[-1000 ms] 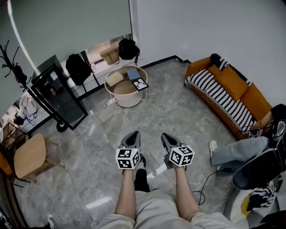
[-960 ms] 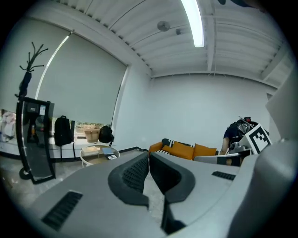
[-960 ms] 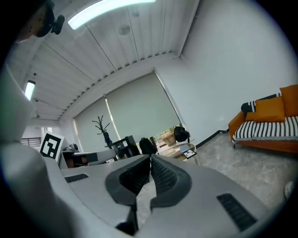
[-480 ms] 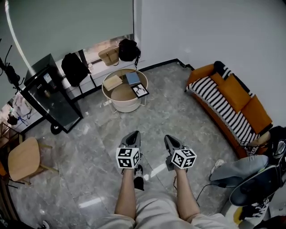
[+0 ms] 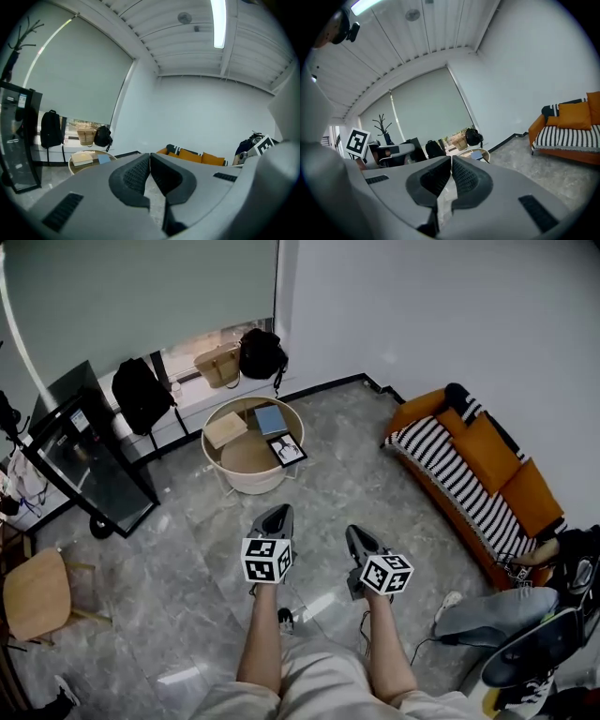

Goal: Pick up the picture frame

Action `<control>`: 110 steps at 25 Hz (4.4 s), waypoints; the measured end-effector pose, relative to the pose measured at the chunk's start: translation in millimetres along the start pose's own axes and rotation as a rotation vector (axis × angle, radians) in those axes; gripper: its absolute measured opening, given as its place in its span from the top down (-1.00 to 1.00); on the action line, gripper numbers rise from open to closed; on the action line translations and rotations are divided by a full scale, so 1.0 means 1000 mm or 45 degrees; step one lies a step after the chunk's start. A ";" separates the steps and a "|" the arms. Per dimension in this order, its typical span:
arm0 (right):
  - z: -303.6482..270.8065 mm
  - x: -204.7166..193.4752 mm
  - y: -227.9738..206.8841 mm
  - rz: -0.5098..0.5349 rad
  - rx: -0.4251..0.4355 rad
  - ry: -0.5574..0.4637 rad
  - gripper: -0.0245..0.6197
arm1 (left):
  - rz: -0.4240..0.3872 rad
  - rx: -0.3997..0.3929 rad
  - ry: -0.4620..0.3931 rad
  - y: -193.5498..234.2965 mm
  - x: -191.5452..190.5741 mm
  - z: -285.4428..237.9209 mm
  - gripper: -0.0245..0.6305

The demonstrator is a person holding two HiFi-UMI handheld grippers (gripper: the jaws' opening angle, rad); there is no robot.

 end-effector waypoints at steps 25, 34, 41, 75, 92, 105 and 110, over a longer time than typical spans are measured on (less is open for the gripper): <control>-0.162 0.014 -0.060 -0.107 -0.101 0.120 0.81 | 0.090 0.146 0.123 0.148 0.002 -0.096 0.86; -0.263 0.063 -0.100 -0.194 0.141 0.056 0.81 | 0.006 0.224 0.148 0.176 0.040 -0.171 0.86; -0.321 0.151 -0.166 -0.245 0.266 -0.056 0.81 | -0.036 0.261 0.121 0.170 0.085 -0.269 0.86; -0.485 0.174 -0.311 -0.213 0.455 0.217 0.82 | 0.038 0.236 0.319 0.207 0.069 -0.491 0.86; -0.604 0.186 -0.367 -0.249 0.257 0.472 0.82 | -0.008 0.145 0.521 0.330 0.070 -0.633 0.86; -0.671 0.129 -0.406 -0.208 0.184 0.693 0.82 | 0.109 -0.103 0.750 0.397 -0.026 -0.700 0.86; -0.682 0.093 -0.433 -0.318 0.205 0.733 0.82 | 0.011 -0.182 0.863 0.415 -0.059 -0.721 0.86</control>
Point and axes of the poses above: the fingertips, and each gripper's own axes: z backward along the fingers, y to its left, x out of its top, the point moved 9 cm from there along z, backward along the fingers, and after that the axes turned 4 degrees about x, right-handed, at the moved point
